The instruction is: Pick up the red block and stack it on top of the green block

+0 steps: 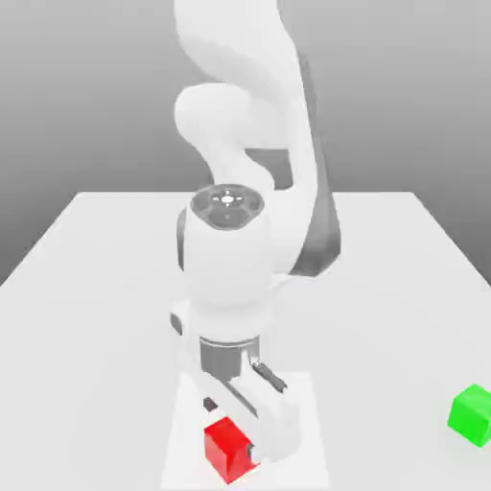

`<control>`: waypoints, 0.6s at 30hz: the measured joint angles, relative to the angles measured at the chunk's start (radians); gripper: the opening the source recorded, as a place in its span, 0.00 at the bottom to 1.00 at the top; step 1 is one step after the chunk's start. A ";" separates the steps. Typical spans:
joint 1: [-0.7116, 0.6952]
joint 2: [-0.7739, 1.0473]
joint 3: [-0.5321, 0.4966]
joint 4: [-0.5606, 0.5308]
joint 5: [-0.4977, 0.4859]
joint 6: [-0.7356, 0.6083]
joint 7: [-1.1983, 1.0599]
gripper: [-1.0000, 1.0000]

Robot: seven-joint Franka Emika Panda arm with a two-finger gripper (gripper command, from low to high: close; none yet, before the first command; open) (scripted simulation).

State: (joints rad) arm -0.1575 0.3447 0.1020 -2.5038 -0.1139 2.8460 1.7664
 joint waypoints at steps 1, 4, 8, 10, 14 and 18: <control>0.000 0.000 0.000 0.000 0.000 0.000 0.000 0.00; 0.000 0.000 0.000 0.000 -0.001 0.003 0.001 0.00; -0.010 -0.045 0.014 -0.007 0.018 -0.036 -0.012 0.00; -0.018 -0.113 0.027 -0.018 0.041 -0.093 -0.029 0.00; 0.064 -0.160 0.101 0.005 0.035 -0.169 0.006 0.00; 0.179 -0.162 0.194 0.041 0.010 -0.212 0.068 0.00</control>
State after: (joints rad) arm 0.0218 0.1826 0.2963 -2.4632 -0.1040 2.6337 1.8348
